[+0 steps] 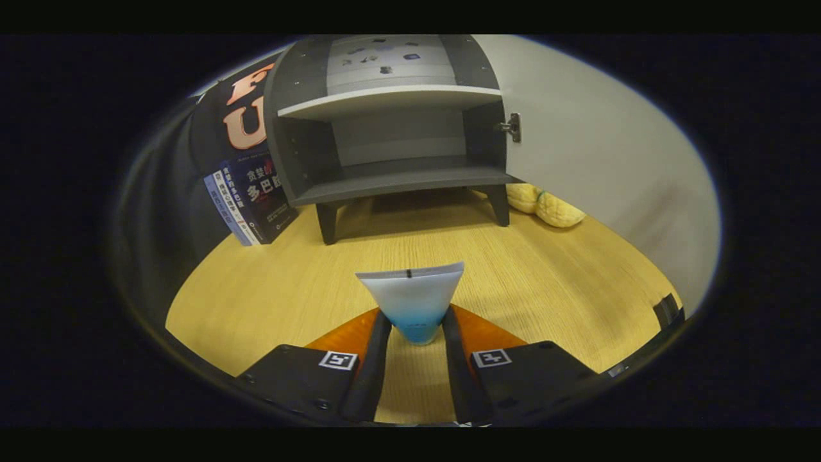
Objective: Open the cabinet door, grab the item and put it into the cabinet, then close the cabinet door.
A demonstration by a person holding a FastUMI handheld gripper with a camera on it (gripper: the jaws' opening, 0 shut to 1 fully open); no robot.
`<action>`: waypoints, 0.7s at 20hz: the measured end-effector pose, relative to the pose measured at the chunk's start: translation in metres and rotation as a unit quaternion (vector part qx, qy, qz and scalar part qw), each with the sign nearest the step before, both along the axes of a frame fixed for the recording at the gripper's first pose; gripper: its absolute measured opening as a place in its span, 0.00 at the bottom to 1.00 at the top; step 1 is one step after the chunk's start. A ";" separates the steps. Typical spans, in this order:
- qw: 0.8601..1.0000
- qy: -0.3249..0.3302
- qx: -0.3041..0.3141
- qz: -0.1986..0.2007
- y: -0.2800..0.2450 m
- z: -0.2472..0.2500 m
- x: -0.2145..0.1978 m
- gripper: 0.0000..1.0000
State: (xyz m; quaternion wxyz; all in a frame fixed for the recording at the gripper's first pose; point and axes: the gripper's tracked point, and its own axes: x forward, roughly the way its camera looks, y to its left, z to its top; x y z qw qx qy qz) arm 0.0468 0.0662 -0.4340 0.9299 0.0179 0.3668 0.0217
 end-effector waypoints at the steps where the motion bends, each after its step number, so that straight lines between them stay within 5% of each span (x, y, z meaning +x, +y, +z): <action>1: 1.000 -0.014 0.010 0.006 0.005 0.020 0.005 0.52; 10: 0.977 -0.205 0.029 0.054 0.047 0.273 0.104 0.51; 14: 0.964 -0.254 0.059 0.057 0.065 0.344 0.164 0.51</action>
